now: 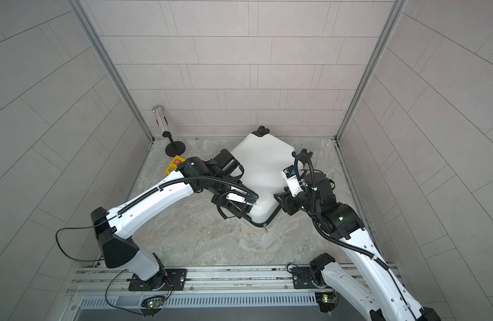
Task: Open the suitcase zippers
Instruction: Pick up the suitcase from the center of the board.
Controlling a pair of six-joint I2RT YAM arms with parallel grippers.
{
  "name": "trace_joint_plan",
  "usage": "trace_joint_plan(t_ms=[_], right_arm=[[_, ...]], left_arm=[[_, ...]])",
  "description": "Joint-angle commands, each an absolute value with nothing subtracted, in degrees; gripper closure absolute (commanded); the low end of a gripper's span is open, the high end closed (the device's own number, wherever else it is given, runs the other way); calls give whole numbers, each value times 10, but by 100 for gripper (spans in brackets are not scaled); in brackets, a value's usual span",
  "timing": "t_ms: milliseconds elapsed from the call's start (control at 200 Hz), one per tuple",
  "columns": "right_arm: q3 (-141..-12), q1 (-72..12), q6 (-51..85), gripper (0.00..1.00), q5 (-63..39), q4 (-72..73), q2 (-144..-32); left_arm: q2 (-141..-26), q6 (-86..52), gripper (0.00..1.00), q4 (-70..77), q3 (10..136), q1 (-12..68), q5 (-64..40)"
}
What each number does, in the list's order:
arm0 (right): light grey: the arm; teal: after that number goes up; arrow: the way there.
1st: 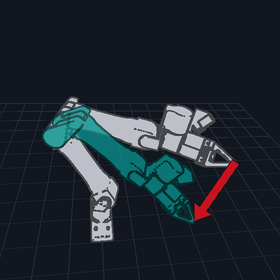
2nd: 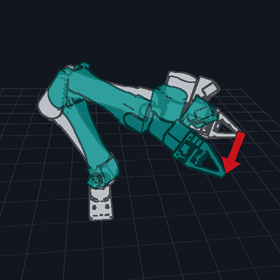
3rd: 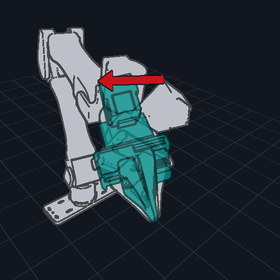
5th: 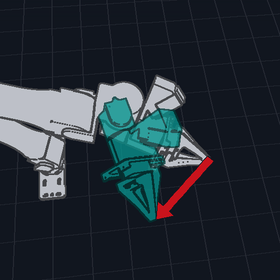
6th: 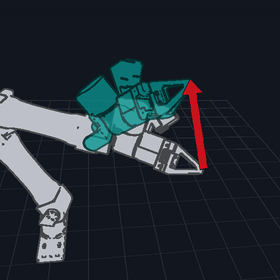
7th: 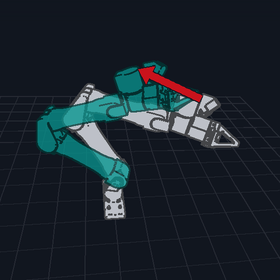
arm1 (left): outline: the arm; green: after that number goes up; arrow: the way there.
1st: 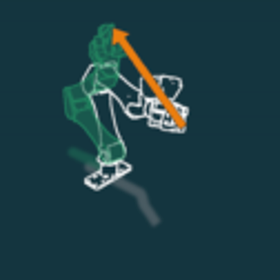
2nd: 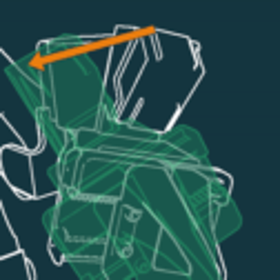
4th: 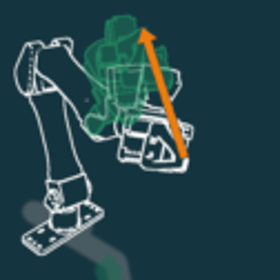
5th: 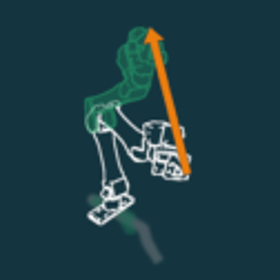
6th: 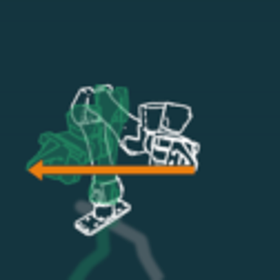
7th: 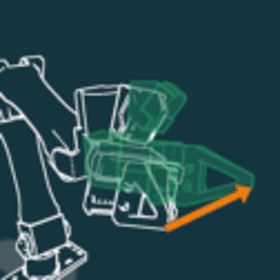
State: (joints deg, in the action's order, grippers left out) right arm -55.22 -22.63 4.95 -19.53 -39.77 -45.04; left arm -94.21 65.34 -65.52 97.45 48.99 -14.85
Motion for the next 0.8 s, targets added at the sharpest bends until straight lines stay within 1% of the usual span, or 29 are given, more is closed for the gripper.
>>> trace_joint_plan(t_ms=[0, 100, 185, 305, 350, 385, 430, 495, 596, 661, 796], right_arm=[[-545, -222, 39, 46, -196, -406, -434], [-535, -221, 44, 46, -192, -406, -421], [-526, -221, 49, 46, -184, -406, -408], [-511, -221, 54, 46, -174, -405, -390], [-504, -220, 55, 47, -171, -403, -383], [-499, -220, 56, 47, -167, -400, -377], [-490, -221, 57, 47, -165, -394, -368], [-478, -220, 57, 48, -163, -384, -356], [-456, -221, 49, 50, -167, -367, -345], [-438, -220, 33, 51, -176, -352, -336], [-401, -221, -17, 52, -221, -316, -319]], left_arm=[[-960, 720, 41, -708, 988, 488, -116], [-986, 729, 41, -710, 991, 488, -89], [-1004, 728, 42, -701, 997, 488, -89], [-1029, 721, 44, -693, 1009, 489, -88], [-1035, 721, 46, -692, 1011, 489, -85], [-1040, 724, 48, -691, 1011, 489, -83], [-1043, 726, 55, -690, 1008, 489, -79], [-1041, 727, 72, -691, 1004, 489, -73], [-1014, 722, 85, -689, 994, 488, -65], [-986, 720, 91, -681, 979, 488, -68], [-926, 714, 95, -662, 935, 481, -79]])
